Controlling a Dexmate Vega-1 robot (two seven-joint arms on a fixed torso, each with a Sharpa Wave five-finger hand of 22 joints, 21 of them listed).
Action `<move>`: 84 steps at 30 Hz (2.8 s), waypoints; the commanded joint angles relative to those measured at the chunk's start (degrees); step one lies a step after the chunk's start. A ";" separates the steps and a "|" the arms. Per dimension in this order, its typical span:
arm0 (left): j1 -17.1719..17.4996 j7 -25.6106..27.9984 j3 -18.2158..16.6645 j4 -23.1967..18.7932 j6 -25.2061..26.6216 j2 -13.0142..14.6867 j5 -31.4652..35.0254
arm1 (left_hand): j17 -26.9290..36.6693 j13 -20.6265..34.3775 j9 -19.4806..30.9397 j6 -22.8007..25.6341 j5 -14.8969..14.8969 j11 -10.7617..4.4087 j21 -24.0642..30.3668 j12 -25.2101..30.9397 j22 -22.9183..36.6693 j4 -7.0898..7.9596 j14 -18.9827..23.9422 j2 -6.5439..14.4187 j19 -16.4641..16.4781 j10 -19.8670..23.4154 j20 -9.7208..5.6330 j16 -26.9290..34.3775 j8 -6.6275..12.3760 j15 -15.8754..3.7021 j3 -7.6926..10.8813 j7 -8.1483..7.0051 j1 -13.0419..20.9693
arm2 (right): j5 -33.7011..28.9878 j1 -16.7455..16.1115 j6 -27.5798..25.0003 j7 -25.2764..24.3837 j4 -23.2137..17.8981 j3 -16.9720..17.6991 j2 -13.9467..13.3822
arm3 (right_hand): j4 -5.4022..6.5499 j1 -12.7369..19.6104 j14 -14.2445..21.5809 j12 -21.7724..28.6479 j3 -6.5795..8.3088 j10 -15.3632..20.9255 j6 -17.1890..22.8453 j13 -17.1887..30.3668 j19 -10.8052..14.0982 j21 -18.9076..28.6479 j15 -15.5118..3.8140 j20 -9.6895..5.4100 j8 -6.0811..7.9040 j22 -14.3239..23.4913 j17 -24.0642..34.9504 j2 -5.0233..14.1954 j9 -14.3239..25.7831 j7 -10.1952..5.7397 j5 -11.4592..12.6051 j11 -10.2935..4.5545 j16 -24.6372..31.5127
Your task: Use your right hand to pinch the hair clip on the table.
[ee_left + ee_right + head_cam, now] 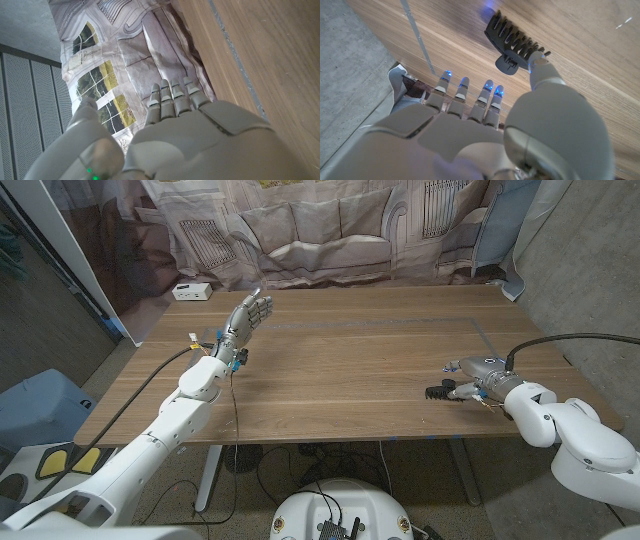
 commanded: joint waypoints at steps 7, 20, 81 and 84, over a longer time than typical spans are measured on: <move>-0.13 -0.11 0.36 0.54 -0.11 -0.64 -0.22 | 0.24 0.23 0.11 0.61 -0.16 0.11 0.02 -0.21 0.35 -0.48 -0.12 0.55 -0.27 0.37 0.14 -0.04 -0.06 -0.04 0.37 0.15 0.10 | 3.29 4.22 -3.02 -6.52 0.94 -6.95 -3.57 | 0.33 1.75 2.89 0.56 0.93 2.90 3.03 0.00 2.40 0.33 -1.03 -0.01 0.84 0.18 0.01 -0.09 0.28 -0.93 0.46 -0.67 0.02; -0.59 -0.68 0.95 0.25 0.08 -0.36 0.47 | 0.24 0.24 0.11 0.72 -0.18 -0.04 -0.05 -0.23 0.35 -0.59 -0.12 0.61 -0.53 0.47 0.18 -0.04 -0.09 -0.06 0.42 0.12 0.15 | 6.43 7.34 -4.16 -9.97 2.25 -11.41 -4.46 | 0.64 2.68 5.89 0.81 1.69 5.88 5.92 0.00 5.06 0.60 -1.68 -0.03 1.41 0.17 0.05 0.12 0.30 -1.16 0.68 -1.14 0.06; -1.22 -0.51 1.29 2.88 0.52 -1.70 -0.57 | 0.25 0.28 0.12 0.76 -0.26 0.10 -0.15 -0.42 0.38 -0.97 -0.21 0.89 -1.75 0.54 0.45 -0.05 -0.31 0.04 0.64 0.23 0.16 | 13.26 15.17 -7.29 -14.15 0.44 -17.61 -10.31 | 1.43 3.65 15.67 1.72 1.12 19.15 19.63 0.09 12.28 -0.22 -4.61 0.03 3.62 0.05 0.70 1.86 0.24 -2.10 -0.10 -1.59 0.35; -1.30 -0.41 1.28 3.02 0.42 -1.84 -0.56 | 0.25 0.28 0.12 0.82 -0.26 0.20 -0.13 -0.42 0.38 -0.98 -0.21 0.92 -1.76 0.57 0.43 -0.04 -0.30 0.01 0.65 0.21 0.15 | 13.36 15.33 -7.57 -14.47 0.27 -17.56 -10.33 | 1.45 3.64 15.89 1.75 1.02 19.58 20.09 0.10 12.45 -0.26 -5.02 0.02 3.67 0.05 0.71 1.92 0.24 -2.11 -0.16 -1.58 0.34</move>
